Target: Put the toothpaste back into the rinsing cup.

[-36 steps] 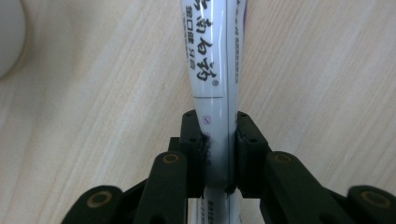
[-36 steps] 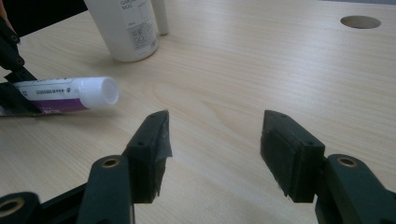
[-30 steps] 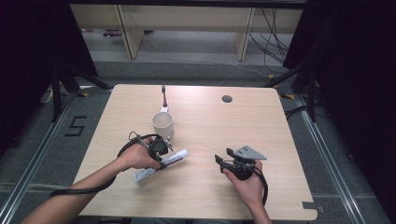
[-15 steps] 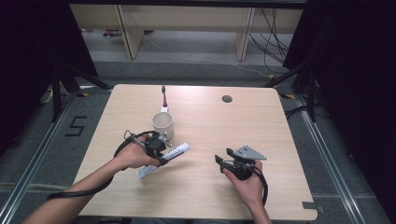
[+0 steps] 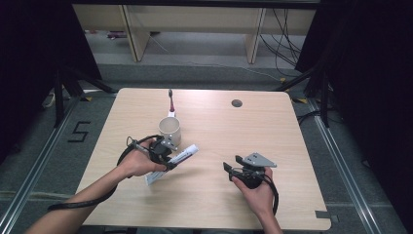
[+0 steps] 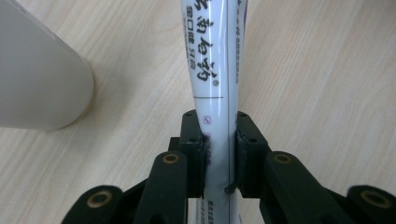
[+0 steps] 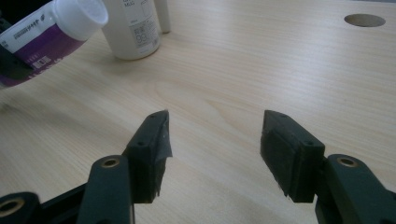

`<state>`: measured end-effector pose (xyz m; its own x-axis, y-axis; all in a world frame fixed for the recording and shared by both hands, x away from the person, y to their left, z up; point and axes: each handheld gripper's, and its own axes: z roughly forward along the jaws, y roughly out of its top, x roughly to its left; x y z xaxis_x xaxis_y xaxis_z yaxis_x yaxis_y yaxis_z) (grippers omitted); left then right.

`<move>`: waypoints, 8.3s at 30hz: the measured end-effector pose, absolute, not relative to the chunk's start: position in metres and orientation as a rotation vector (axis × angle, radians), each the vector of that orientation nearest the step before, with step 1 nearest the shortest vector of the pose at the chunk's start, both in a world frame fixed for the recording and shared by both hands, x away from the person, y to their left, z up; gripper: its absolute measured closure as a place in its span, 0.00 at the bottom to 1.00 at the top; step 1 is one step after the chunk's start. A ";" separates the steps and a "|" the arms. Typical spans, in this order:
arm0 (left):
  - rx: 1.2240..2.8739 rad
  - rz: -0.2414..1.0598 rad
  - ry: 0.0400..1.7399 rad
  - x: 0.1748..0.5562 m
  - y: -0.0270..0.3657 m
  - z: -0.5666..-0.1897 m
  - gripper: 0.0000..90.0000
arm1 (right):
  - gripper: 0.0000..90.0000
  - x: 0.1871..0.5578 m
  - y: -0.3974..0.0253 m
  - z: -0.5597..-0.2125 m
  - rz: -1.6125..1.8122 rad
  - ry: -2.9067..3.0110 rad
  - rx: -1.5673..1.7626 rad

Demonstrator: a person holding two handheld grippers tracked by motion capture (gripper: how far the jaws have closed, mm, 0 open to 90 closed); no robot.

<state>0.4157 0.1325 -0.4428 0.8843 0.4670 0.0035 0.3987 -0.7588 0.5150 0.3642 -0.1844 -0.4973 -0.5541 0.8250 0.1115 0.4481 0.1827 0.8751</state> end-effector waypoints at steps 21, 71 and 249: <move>2.810 0.134 0.349 0.395 0.122 -0.437 0.85 | 0.48 0.370 -0.153 -0.465 0.997 2.695 0.643; 2.895 0.121 -0.004 0.365 0.085 -0.431 0.85 | 0.58 0.376 -0.088 -0.459 1.085 2.990 0.292; 1.591 0.174 0.703 0.380 0.145 -0.411 0.85 | 0.49 0.369 -0.093 -0.452 1.417 2.401 0.710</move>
